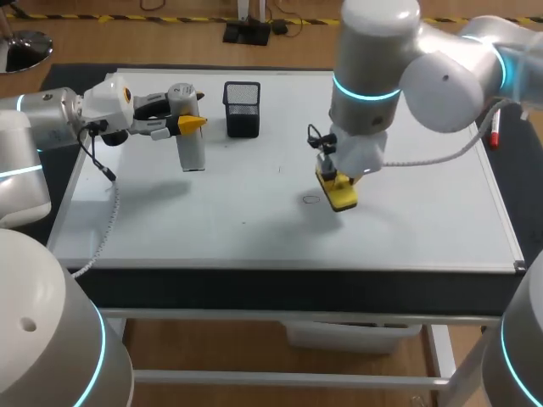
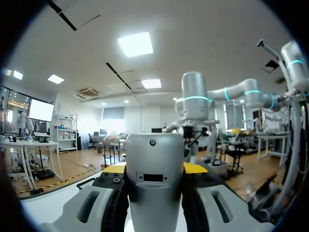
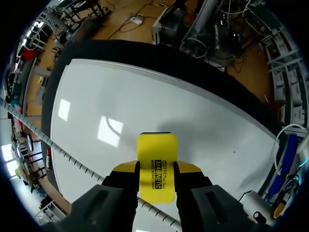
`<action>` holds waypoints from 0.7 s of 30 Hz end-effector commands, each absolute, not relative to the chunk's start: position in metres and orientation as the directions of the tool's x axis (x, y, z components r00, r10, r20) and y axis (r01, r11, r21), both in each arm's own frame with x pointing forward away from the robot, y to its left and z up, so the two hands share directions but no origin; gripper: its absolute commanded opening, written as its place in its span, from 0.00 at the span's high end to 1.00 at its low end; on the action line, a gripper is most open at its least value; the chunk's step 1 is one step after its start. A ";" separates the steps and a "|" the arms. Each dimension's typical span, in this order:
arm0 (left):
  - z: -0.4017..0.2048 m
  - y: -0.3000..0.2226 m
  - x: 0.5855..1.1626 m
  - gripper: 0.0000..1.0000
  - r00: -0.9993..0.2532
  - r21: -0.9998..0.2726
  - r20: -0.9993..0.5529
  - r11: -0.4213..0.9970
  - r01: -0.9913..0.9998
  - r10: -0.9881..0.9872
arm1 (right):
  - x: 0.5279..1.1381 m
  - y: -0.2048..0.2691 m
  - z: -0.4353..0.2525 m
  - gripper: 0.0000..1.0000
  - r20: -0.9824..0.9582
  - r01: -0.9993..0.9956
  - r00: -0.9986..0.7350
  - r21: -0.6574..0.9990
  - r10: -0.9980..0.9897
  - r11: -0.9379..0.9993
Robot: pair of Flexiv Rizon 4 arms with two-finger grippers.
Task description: Pick up the inspection probe, press it on each red-marked spot on the whiteboard one by one, put down the probe, pick up the eraser, and wipe off all the red marks.
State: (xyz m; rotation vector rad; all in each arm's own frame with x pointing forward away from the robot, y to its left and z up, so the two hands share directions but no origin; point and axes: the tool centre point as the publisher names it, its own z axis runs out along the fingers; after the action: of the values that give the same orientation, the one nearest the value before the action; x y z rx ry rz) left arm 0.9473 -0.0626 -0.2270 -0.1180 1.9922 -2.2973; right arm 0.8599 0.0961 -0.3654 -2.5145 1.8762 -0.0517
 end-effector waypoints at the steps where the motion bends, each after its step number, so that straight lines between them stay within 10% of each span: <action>1: -0.227 -0.063 0.947 1.00 -0.992 -0.989 -0.008 -0.142 0.026 -0.124 | 0.864 0.112 -0.370 1.00 0.041 -0.955 0.294 -0.007 -0.955 -0.295; 21: -0.227 -0.063 0.947 1.00 -0.992 -0.989 -0.008 -0.142 0.026 -0.124 | 0.860 0.141 -0.394 1.00 0.019 -0.941 0.338 0.022 -0.941 -0.338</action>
State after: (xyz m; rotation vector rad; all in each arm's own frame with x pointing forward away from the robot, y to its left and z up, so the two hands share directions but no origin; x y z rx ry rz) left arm 0.9474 -0.0626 -0.2270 -0.1180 1.9923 -2.2973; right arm 0.8582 0.1384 -0.3905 -2.5861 1.8231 0.0006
